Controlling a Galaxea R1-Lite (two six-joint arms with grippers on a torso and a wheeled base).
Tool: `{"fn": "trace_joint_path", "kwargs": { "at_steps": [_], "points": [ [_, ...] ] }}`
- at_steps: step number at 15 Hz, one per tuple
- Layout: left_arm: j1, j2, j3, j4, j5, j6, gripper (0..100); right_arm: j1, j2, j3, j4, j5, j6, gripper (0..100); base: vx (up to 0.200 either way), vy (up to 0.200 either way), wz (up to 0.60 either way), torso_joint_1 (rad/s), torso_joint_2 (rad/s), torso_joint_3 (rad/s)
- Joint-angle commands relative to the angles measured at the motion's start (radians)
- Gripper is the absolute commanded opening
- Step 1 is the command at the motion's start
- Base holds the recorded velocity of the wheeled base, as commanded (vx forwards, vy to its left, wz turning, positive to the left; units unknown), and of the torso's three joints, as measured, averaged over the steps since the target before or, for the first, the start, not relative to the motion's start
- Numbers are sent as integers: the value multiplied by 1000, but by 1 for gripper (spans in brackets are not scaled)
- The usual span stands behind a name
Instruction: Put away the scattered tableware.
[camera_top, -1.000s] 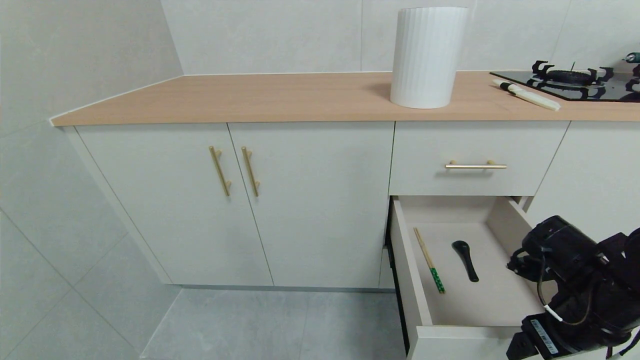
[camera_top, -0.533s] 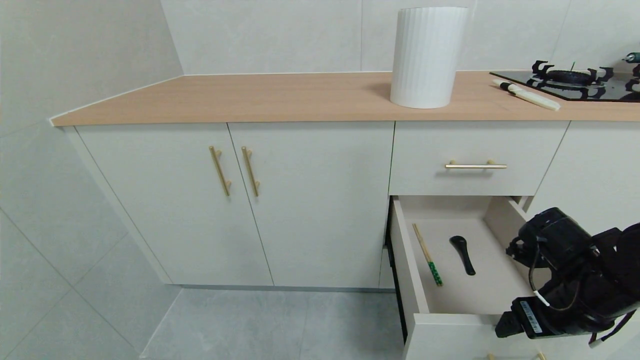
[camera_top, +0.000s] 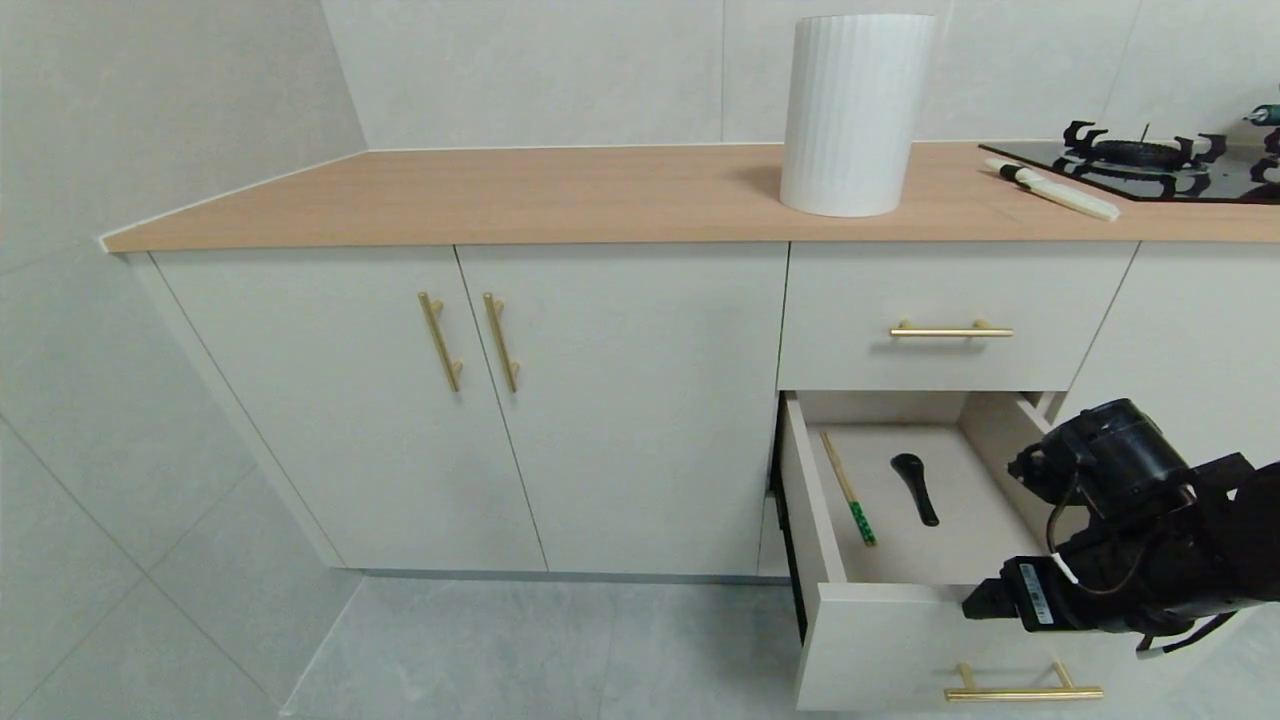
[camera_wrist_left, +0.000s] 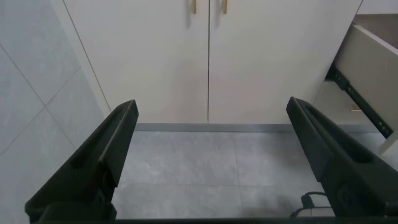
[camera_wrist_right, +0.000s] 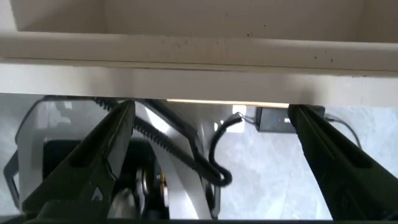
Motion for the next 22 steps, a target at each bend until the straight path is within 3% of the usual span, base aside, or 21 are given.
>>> {"fn": "trace_joint_path", "kwargs": {
  "at_steps": [1, 11, 13, 20, 22],
  "points": [
    [0, 0, 0, 0, 0, 0, 100, -2, 19, 17, -52, -12, -1, 100, 0, 0, 0, 0, 0, 0],
    [0, 0, 0, 0, 0, 0, 100, -44, 148, 63, -415, -62, -4, 100, 0, 0, 0, 0, 0, 0],
    [-2, 0, 0, 0, 0, 0, 100, -61, 211, 51, -552, -62, -14, 100, 0, 0, 0, 0, 0, 0],
    [0, 0, 0, 0, 0, 0, 100, -113, 447, -99, -805, -64, -50, 100, 0, 0, 0, 0, 0, 0],
    [-2, 0, 0, 0, 0, 0, 100, -145, 514, -91, -966, -79, -53, 100, 0, 0, 0, 0, 0, 0]
  ]
}}
